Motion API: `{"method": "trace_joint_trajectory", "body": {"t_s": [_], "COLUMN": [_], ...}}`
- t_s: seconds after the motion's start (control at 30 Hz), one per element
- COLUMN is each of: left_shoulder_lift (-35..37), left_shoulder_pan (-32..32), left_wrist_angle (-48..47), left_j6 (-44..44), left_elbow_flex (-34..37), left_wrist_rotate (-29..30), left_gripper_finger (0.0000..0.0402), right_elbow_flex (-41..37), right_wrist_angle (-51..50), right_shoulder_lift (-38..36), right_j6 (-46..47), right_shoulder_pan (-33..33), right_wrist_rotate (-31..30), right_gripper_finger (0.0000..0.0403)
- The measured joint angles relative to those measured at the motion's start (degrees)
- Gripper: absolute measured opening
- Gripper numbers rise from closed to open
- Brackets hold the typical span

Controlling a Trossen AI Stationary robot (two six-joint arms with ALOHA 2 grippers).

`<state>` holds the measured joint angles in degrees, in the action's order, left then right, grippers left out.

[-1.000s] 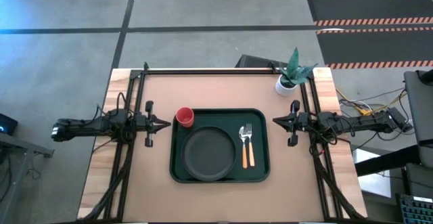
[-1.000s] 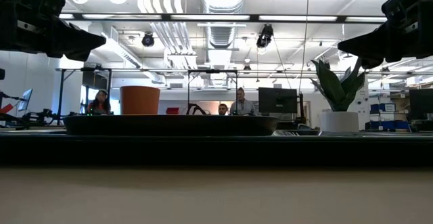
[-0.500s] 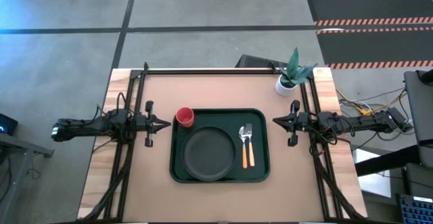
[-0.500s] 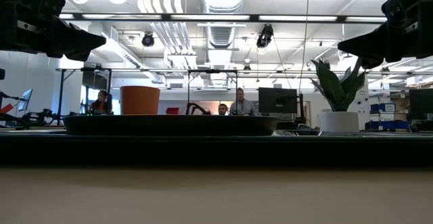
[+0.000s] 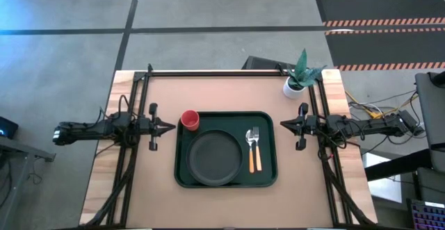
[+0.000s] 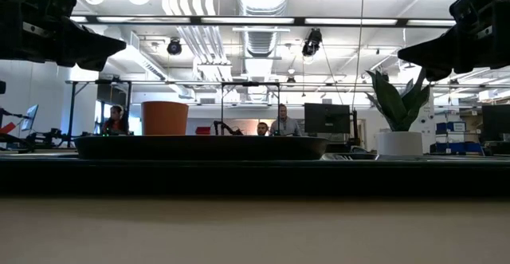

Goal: Pick and place plate/cup/fork/spoon on tray
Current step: Return to Home Position

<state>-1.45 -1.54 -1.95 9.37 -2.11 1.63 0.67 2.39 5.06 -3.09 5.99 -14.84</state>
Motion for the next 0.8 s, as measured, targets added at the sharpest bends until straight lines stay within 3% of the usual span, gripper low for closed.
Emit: {"method": "trace_joint_trajectory", "body": {"t_s": [0.8], "left_shoulder_lift": [-0.02], "left_shoulder_pan": [0.0], "left_wrist_angle": [0.93], "left_j6": [0.0], "left_elbow_flex": [0.0], "left_wrist_rotate": [-0.44], "left_gripper_finger": [0.0], "right_elbow_flex": [0.0], "right_wrist_angle": [0.02], "right_shoulder_lift": [0.0], "right_j6": [0.07], "right_shoulder_pan": [0.01], "right_wrist_rotate": [-0.01], "right_gripper_finger": [0.0009]}}
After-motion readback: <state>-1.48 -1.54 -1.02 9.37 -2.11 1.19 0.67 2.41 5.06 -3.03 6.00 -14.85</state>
